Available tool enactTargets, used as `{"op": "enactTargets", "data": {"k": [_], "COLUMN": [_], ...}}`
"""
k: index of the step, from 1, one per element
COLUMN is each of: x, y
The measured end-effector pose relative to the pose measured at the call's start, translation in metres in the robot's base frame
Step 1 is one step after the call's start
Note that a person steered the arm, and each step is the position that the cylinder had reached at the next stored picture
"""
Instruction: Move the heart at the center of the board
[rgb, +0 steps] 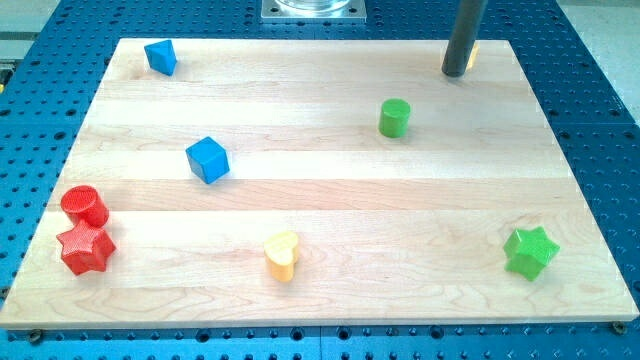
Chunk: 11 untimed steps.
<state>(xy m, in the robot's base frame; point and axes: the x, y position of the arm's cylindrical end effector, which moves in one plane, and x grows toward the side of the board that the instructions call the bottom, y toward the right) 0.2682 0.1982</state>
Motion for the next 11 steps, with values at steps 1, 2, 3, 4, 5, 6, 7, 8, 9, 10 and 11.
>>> {"op": "enactTargets", "data": {"k": [1,2,3,4,5,6,7,8,9,10,11], "x": [0.081,0.169,0.229,0.3,0.339,0.324,0.303,0.257,0.203,0.159,0.116], "y": [0.014,0.006,-0.071,-0.14,-0.22,-0.256,-0.208,-0.181,-0.179,-0.185,-0.185]}}
